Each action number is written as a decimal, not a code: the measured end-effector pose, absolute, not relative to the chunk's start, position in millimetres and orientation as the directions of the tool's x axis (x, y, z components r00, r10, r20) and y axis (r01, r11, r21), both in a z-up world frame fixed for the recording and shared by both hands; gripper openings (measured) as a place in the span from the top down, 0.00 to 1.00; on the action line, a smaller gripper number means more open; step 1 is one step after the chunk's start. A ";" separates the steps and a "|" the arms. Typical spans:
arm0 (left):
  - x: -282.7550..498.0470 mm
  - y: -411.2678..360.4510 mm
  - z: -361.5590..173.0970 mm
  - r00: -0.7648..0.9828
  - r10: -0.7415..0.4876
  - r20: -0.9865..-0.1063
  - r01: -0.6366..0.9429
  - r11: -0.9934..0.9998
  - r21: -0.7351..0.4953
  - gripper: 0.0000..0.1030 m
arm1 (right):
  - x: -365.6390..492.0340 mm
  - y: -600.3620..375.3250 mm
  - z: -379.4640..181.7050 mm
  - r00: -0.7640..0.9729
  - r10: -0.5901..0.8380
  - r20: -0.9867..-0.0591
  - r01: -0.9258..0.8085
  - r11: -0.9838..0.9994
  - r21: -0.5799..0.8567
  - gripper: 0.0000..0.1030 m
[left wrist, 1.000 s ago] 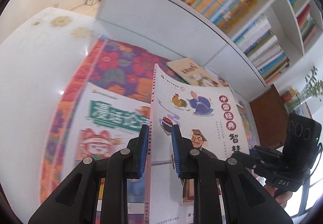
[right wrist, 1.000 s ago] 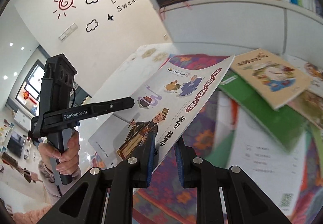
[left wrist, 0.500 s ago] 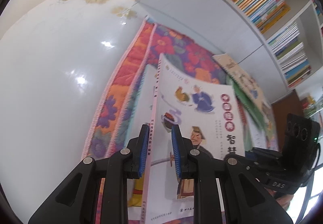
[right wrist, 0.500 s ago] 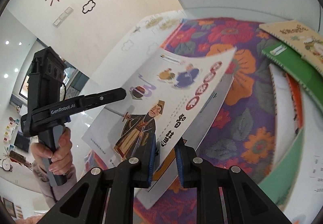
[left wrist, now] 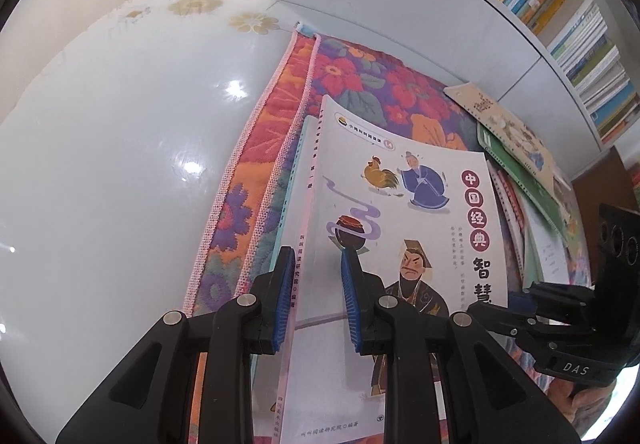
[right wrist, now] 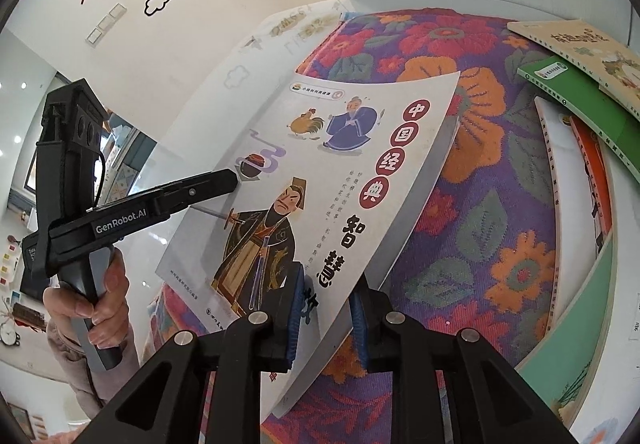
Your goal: Organize books
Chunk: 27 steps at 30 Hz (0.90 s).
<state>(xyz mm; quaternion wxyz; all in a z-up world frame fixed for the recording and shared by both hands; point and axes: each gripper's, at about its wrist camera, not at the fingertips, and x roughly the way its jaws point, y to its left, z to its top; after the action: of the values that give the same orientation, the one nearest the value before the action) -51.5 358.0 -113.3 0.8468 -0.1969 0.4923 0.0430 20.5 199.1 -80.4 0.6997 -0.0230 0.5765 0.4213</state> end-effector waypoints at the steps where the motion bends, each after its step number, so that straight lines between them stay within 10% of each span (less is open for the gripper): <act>1: -51.6 357.3 -113.2 0.510 -0.116 -0.852 -0.267 0.920 -0.285 0.81 | 20.6 201.9 -79.6 -0.017 0.556 -0.831 -0.618 0.647 0.446 0.79; 27: -50.9 356.6 -113.3 0.497 -0.030 -0.867 -0.306 0.929 -0.208 0.77 | 18.7 207.8 -77.1 -0.008 0.494 -0.869 -0.606 0.689 0.397 0.75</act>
<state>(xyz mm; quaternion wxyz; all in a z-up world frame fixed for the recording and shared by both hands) -50.9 356.6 -113.3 0.8484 -0.1700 0.4946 0.0815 18.7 207.8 -77.1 0.7027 -0.0473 0.5922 0.3916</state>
